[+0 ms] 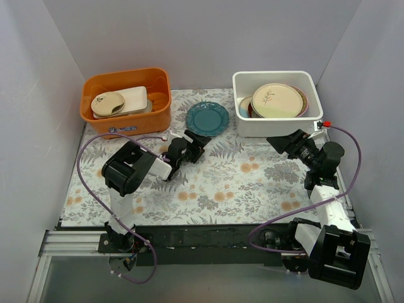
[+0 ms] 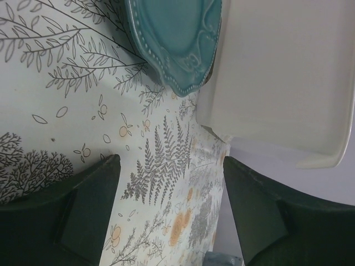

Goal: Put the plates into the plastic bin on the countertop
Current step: Pick up the plate at the center of the board.

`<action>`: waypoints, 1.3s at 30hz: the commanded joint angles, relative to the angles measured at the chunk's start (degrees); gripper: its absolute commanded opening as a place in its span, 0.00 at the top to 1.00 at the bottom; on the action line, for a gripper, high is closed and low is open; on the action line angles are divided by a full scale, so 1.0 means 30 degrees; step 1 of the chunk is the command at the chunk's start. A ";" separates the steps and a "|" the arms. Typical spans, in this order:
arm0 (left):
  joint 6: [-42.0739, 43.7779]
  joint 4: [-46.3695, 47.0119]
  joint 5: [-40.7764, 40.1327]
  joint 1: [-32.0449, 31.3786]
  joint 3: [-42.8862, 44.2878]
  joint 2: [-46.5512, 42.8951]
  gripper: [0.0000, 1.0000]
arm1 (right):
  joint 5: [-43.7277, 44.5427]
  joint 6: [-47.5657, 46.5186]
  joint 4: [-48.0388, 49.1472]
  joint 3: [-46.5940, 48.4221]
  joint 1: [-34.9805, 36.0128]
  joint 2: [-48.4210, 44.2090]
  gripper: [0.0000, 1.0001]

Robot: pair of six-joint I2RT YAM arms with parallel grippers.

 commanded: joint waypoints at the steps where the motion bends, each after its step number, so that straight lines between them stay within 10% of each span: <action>1: -0.0886 -0.0222 -0.1385 0.0018 0.0286 0.0445 0.28 | -0.0570 -0.0557 0.1038 0.0611 0.0041 0.0182 0.08; 39: -0.3668 -0.0600 -0.2764 0.0017 0.4768 0.6303 0.63 | -0.1449 -0.2140 -0.0046 0.1432 -0.0252 0.1765 0.09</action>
